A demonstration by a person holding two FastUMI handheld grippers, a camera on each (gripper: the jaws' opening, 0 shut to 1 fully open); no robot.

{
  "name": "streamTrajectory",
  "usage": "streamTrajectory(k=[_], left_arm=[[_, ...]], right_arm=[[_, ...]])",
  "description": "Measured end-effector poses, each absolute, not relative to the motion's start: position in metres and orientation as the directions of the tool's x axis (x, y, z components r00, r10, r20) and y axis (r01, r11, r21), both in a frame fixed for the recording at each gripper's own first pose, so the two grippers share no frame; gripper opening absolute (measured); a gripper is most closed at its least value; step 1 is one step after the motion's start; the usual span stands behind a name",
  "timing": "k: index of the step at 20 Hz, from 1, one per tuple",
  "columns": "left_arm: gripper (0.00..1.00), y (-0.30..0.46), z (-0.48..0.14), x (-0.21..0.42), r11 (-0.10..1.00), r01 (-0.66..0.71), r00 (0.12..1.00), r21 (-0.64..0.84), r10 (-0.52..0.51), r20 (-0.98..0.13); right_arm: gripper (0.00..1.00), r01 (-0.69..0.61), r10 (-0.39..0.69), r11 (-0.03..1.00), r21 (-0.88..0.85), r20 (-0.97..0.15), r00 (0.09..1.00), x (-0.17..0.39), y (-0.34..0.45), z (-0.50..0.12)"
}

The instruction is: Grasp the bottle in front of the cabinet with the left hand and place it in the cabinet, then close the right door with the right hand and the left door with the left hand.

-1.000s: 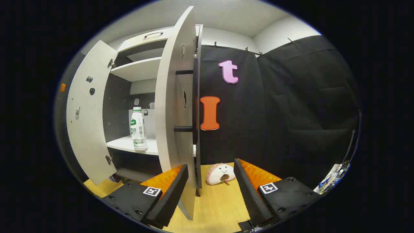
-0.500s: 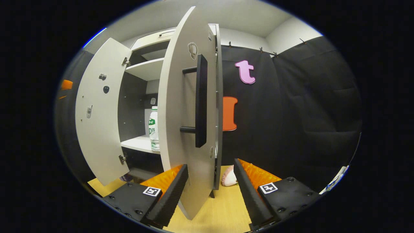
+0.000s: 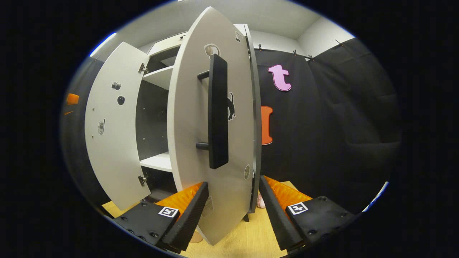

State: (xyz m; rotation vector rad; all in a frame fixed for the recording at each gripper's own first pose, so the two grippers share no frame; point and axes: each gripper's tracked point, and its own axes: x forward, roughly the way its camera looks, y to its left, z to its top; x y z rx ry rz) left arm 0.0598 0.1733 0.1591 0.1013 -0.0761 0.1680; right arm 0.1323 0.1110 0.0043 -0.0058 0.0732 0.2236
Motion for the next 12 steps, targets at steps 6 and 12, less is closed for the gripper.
streamTrajectory(k=[6,12], left_arm=[[0.93,0.182,0.151,0.065,0.979,-0.184,0.982,0.085,0.179,0.066],[0.93,0.191,0.149,0.069,0.975,-0.197,0.979,0.101,0.191,0.071]], right_arm=[[0.87,-0.235,0.234,0.972,-0.008,-0.074,0.969,0.144,0.121,0.003],[0.94,-0.287,0.286,0.958,0.002,-0.085,0.954,0.159,0.151,0.0]])
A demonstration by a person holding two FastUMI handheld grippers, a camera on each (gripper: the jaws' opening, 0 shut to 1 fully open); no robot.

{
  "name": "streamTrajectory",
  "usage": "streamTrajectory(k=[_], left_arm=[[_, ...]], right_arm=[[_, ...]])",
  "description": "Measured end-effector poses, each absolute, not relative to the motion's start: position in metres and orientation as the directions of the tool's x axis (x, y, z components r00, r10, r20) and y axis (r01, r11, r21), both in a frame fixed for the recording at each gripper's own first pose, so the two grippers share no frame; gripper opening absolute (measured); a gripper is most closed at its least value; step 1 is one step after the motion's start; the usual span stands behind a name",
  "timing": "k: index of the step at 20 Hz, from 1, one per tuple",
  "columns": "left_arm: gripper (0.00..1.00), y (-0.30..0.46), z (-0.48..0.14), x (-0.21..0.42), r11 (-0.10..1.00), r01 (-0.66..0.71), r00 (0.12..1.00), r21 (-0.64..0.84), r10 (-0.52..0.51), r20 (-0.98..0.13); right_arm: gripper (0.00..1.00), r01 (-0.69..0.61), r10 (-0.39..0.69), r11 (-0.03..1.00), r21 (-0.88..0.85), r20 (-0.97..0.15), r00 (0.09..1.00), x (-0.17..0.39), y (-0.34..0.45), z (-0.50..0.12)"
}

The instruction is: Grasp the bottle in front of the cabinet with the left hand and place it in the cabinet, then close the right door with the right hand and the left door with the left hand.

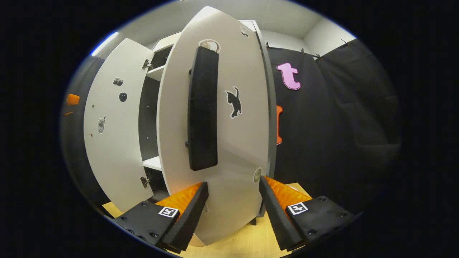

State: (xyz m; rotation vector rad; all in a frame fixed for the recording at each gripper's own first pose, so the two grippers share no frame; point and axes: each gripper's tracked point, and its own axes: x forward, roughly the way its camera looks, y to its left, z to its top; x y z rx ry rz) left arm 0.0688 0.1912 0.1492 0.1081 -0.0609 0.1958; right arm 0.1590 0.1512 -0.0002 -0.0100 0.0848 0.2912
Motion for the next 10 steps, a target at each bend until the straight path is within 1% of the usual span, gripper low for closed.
streamTrajectory(k=[2,5,6,7,8,10], left_arm=[[0.93,0.197,0.147,0.07,0.973,-0.208,0.977,0.103,0.202,0.068],[0.93,0.207,0.143,0.069,0.969,-0.225,0.974,0.102,0.219,0.061],[0.93,0.211,0.14,0.069,0.968,-0.231,0.972,0.101,0.226,0.061],[0.93,0.215,0.138,0.07,0.966,-0.238,0.971,0.099,0.233,0.058],[0.93,0.218,0.135,0.069,0.965,-0.243,0.969,0.096,0.239,0.056],[0.93,0.222,0.131,0.071,0.963,-0.252,0.967,0.094,0.248,0.05]], right_arm=[[0.95,-0.313,0.312,0.95,0.007,-0.096,0.945,0.164,0.163,-0.001],[0.95,-0.328,0.325,0.944,-0.031,-0.088,0.942,0.169,0.179,0.001],[1.0,-0.333,0.329,0.942,-0.043,-0.084,0.941,0.169,0.182,0.003],[1.0,-0.337,0.332,0.94,-0.053,-0.079,0.94,0.168,0.183,0.006],[0.95,-0.337,0.332,0.94,-0.06,-0.077,0.94,0.167,0.183,0.007],[0.95,-0.337,0.332,0.94,-0.061,-0.077,0.94,0.166,0.181,0.011]])
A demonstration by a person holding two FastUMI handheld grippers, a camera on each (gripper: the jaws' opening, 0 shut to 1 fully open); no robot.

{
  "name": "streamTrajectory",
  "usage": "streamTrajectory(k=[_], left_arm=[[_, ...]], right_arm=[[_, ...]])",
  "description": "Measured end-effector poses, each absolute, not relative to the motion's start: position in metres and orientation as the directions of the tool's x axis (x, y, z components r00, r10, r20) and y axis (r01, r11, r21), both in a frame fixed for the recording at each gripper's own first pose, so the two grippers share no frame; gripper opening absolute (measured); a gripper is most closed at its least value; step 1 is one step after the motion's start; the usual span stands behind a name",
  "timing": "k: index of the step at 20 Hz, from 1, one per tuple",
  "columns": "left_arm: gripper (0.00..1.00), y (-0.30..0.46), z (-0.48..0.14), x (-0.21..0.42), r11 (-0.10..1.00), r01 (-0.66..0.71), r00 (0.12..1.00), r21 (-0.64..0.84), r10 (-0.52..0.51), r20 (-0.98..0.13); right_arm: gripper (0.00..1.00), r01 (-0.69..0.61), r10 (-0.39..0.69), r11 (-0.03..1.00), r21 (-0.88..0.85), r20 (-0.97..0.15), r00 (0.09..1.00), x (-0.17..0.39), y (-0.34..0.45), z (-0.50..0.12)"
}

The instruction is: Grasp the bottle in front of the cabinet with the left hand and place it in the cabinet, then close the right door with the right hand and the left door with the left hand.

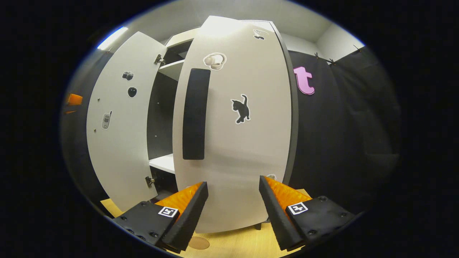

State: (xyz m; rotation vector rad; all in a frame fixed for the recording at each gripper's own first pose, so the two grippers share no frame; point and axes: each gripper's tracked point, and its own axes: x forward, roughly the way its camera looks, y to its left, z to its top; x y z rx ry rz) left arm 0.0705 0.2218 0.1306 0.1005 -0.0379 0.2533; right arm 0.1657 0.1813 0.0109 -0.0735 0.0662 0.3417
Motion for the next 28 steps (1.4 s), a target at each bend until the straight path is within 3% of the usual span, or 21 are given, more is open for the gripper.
streamTrajectory(k=[18,19,22,23,24,27,28], left_arm=[[0.95,0.284,0.044,0.087,0.948,-0.308,0.948,0.075,0.312,-0.057],[0.95,0.287,0.037,0.088,0.947,-0.313,0.946,0.07,0.317,-0.066],[0.95,0.294,0.016,0.092,0.946,-0.319,0.942,0.06,0.324,-0.088],[0.95,0.294,0.009,0.094,0.947,-0.315,0.942,0.062,0.319,-0.098],[0.93,0.295,0.003,0.096,0.948,-0.312,0.942,0.063,0.317,-0.108],[0.95,0.293,-0.006,0.097,0.953,-0.298,0.944,0.059,0.304,-0.13],[0.95,0.29,-0.015,0.101,0.954,-0.293,0.945,0.06,0.299,-0.134]], right_arm=[[0.95,-0.261,0.257,0.963,-0.066,-0.059,0.965,0.132,0.124,0.055],[0.88,-0.257,0.254,0.964,-0.065,-0.057,0.966,0.129,0.121,0.059],[0.88,-0.241,0.238,0.968,-0.076,-0.041,0.97,0.121,0.111,0.069],[0.95,-0.233,0.231,0.969,-0.081,-0.039,0.972,0.118,0.107,0.072],[0.88,-0.226,0.224,0.97,-0.085,-0.034,0.974,0.115,0.103,0.074],[0.88,-0.206,0.204,0.974,-0.09,-0.035,0.978,0.108,0.092,0.076],[0.95,-0.202,0.199,0.975,-0.09,-0.039,0.979,0.106,0.089,0.075]])
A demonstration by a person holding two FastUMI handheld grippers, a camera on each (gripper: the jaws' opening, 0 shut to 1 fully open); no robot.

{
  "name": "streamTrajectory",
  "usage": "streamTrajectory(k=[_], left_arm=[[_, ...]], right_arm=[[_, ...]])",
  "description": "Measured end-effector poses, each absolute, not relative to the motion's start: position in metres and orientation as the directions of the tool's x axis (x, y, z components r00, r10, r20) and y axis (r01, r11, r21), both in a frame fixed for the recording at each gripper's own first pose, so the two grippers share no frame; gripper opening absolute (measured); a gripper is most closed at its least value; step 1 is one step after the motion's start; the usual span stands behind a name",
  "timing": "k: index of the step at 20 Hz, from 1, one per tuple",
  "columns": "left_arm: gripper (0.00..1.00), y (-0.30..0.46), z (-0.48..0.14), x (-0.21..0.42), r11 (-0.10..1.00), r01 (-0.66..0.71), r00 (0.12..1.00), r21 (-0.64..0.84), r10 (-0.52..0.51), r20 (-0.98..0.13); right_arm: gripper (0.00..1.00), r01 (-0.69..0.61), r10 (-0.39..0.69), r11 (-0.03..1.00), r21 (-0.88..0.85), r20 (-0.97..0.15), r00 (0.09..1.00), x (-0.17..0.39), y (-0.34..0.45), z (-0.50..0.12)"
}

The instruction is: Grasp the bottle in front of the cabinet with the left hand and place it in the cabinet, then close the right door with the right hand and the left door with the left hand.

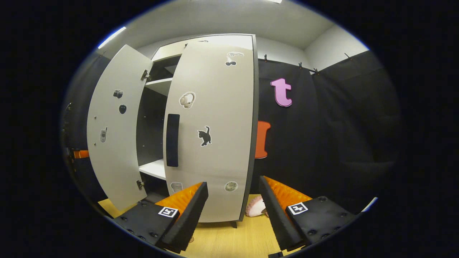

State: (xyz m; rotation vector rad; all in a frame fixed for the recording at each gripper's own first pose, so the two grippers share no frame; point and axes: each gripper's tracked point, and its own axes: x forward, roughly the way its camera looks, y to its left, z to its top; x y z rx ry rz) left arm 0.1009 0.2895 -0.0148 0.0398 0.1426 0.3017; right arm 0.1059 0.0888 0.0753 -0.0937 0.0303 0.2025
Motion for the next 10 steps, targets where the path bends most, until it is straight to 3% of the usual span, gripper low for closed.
streamTrajectory(k=[10], left_arm=[[0.97,0.262,-0.036,0.119,0.968,-0.248,0.956,0.047,0.252,-0.148]], right_arm=[[0.95,-0.143,0.141,0.986,-0.081,-0.025,0.99,0.084,0.053,0.078]])
